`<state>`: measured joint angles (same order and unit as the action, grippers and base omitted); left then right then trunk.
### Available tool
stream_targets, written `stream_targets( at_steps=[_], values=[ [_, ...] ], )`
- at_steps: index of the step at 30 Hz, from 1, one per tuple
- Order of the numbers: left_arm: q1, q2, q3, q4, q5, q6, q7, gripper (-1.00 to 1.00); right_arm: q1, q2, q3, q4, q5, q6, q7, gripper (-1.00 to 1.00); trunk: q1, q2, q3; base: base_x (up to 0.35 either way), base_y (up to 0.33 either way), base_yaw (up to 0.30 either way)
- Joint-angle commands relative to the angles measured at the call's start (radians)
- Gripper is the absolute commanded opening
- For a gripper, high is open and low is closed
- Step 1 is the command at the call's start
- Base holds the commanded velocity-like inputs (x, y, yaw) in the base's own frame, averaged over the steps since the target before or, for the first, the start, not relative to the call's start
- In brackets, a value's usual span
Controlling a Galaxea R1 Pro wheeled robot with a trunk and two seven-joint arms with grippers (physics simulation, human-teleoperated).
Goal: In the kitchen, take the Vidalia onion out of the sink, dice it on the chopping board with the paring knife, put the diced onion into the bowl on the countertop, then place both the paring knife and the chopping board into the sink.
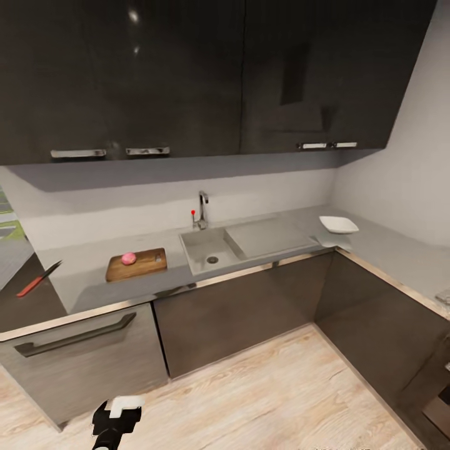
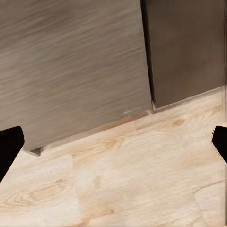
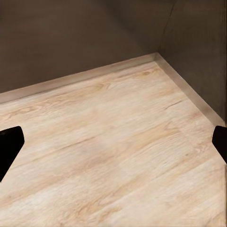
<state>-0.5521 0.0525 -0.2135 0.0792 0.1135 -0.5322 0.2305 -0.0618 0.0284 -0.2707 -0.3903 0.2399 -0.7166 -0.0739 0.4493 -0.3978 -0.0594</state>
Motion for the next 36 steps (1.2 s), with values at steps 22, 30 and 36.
stream_targets(
  at_steps=[22,30,36],
  values=[
    [-0.002,-0.001,-0.009,0.004,0.010,-0.006,0.000,1.00,-0.001,0.001,-0.002,0.001,0.010,-0.002,-0.006,1.00,0.001,-0.002,0.022,0.000,-0.064,-0.203],
    [-0.002,-0.008,-0.009,0.004,0.010,0.023,-0.002,1.00,-0.001,0.001,-0.002,0.001,0.011,-0.001,-0.006,1.00,0.001,-0.002,0.031,0.000,-0.001,-0.203],
    [-0.002,-0.007,-0.009,0.004,0.009,0.029,-0.002,1.00,-0.001,0.001,-0.002,0.001,0.012,-0.001,-0.007,1.00,0.001,-0.002,0.038,0.000,0.000,-0.203]
  ],
)
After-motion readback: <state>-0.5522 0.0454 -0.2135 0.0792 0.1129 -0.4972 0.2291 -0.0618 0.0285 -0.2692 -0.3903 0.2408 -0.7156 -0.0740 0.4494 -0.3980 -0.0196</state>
